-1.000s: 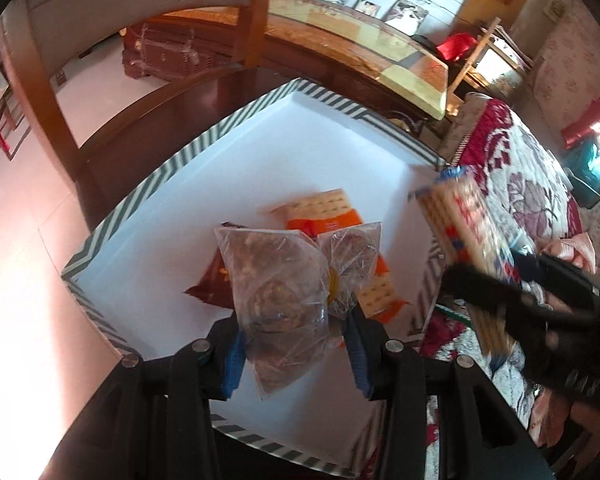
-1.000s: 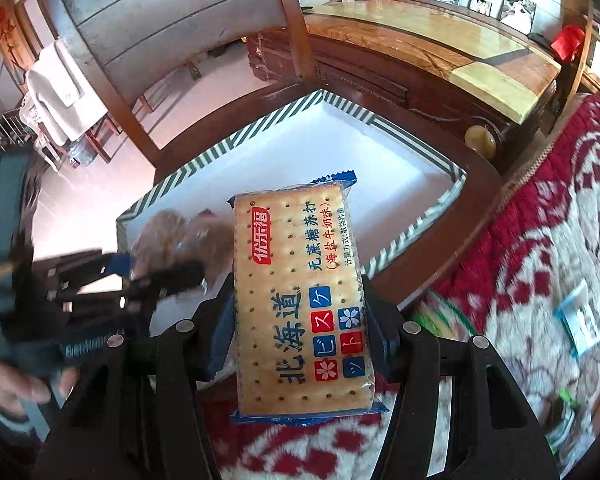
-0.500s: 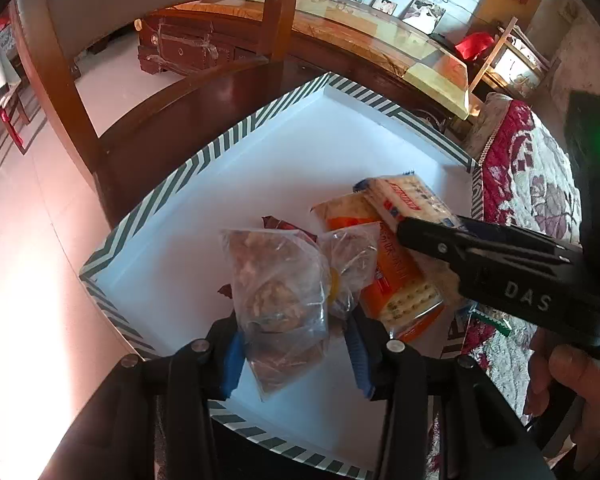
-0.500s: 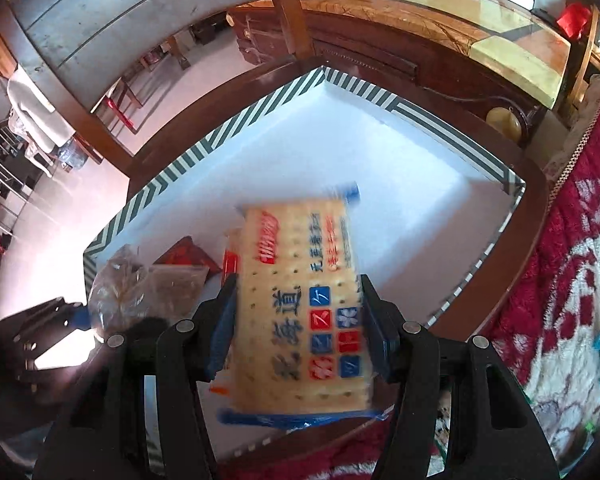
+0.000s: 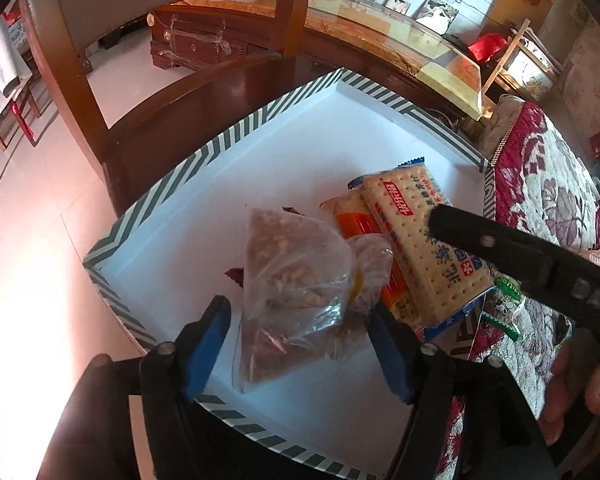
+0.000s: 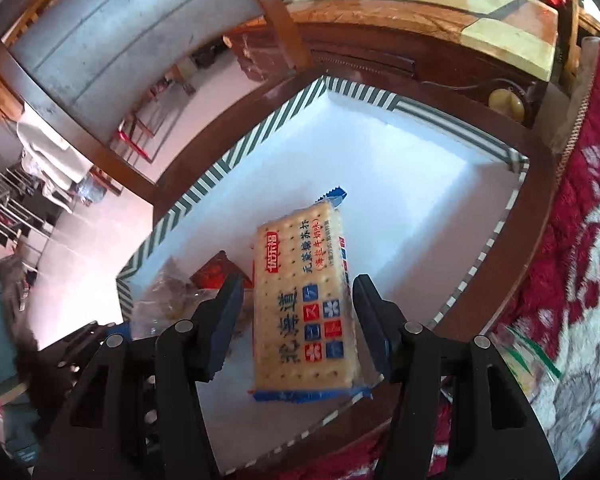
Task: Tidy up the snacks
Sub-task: 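Carry both items to the white tray and open both grippers, then move both grippers back toward the remaining snacks on the quilt, then grasp the blue milk candy packet with the left gripper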
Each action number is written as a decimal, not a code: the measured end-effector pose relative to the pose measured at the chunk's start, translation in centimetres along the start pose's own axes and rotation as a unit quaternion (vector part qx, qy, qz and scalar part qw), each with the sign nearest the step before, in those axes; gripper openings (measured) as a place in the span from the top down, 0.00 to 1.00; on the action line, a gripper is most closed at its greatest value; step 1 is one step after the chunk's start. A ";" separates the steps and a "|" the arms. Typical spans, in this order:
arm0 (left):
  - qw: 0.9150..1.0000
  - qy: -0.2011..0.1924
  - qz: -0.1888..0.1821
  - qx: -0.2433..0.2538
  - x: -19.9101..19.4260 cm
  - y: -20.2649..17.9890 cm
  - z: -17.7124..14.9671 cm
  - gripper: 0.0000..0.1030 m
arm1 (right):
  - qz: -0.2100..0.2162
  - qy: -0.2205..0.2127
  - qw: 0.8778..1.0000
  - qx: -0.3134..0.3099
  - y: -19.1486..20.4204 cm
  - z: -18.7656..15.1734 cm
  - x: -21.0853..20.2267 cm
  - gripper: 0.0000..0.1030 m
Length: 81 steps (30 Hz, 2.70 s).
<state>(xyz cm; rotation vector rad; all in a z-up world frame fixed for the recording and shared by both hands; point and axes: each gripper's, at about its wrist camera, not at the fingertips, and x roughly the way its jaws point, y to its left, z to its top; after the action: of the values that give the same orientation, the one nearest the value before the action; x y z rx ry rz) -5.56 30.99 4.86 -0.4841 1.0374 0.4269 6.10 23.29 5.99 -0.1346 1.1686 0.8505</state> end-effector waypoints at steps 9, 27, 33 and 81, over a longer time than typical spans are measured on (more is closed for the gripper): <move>0.999 -0.034 0.013 0.013 -2.5 -1.4 -0.4 0.17 | -0.010 -0.034 0.999 -0.006 -0.8 -3.5 -4.5 0.45; 0.993 -0.040 -0.032 0.103 -4.5 -10.5 -3.7 0.14 | -0.077 -0.071 0.992 0.067 -8.3 -12.0 -12.3 0.45; 0.990 -0.026 -0.044 0.128 -4.3 -13.1 -5.0 0.13 | -0.100 -0.076 0.988 0.094 -11.1 -15.3 -14.6 0.45; 0.989 0.092 -0.096 0.062 10.4 -35.7 2.1 0.13 | -0.112 -0.082 0.965 0.223 -23.4 -24.7 -20.4 0.45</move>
<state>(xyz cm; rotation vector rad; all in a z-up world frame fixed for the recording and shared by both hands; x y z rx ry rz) 20.15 4.18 2.81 -0.5142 1.1743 0.1467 0.11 -15.93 5.27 0.1689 1.1356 0.3785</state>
